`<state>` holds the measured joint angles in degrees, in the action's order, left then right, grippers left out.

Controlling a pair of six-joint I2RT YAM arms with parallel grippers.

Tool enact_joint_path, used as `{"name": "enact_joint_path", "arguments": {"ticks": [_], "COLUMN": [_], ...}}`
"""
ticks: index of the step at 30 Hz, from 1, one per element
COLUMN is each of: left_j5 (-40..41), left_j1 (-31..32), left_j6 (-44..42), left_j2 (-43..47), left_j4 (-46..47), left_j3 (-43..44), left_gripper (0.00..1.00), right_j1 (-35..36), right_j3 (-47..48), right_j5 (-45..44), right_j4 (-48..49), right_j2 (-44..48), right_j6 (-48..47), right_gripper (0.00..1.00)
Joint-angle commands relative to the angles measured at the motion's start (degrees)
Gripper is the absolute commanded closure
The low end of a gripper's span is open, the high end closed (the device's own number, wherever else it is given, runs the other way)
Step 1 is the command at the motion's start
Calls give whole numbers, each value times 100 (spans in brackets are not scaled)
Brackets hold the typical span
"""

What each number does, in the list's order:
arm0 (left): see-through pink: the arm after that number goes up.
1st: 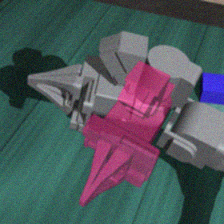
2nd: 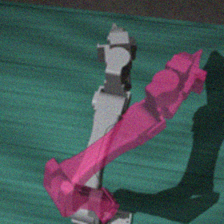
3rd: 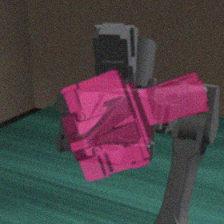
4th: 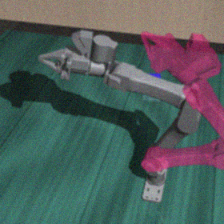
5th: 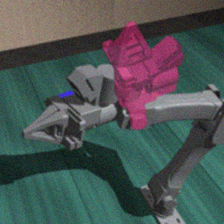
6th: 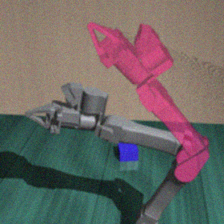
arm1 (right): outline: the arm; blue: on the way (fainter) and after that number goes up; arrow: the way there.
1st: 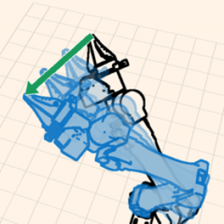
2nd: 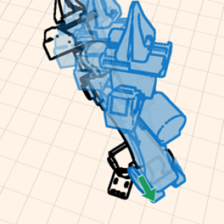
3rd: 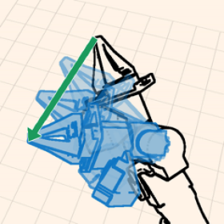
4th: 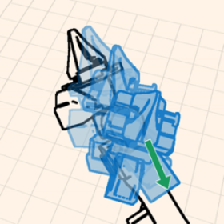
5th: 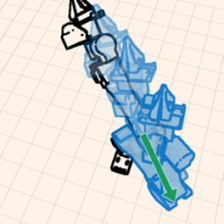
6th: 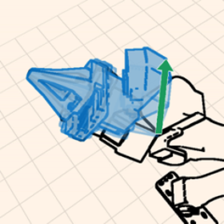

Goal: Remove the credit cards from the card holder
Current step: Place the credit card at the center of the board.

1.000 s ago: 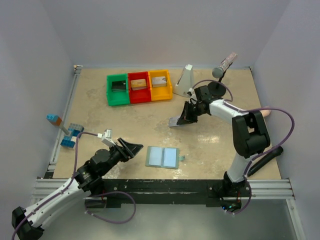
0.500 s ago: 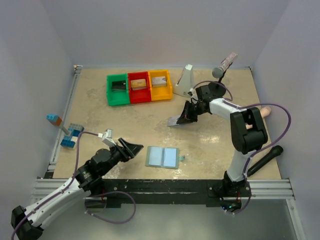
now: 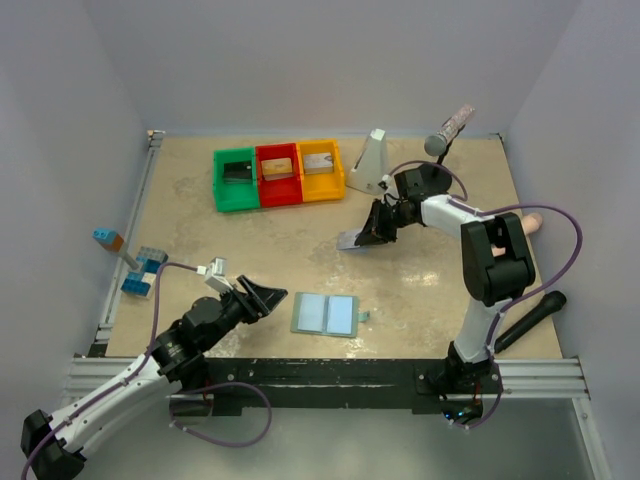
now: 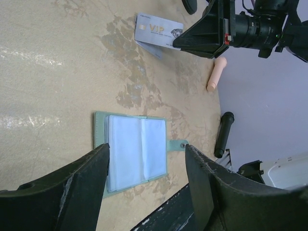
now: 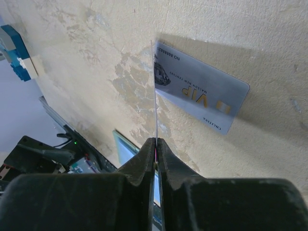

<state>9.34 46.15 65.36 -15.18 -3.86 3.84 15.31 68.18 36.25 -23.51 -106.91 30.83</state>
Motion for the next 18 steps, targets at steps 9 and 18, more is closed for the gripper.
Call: {"name": "enact_joint_path", "arguments": {"ticks": [9, 18], "left_j5": [-117, -152], "left_j1": [-18, -18], "left_j6": [-32, -24], "left_j2": [-126, -152], "left_j4": [289, 289], "left_j3": [-6, -6], "left_gripper": [32, 32], "right_j1": [-63, -81], "right_j3": [195, 152], "right_j5": [163, 67], "right_j4": [13, -40], "right_j2": [-66, -14], "right_j6": [-59, -86], "right_gripper": [84, 75]}}
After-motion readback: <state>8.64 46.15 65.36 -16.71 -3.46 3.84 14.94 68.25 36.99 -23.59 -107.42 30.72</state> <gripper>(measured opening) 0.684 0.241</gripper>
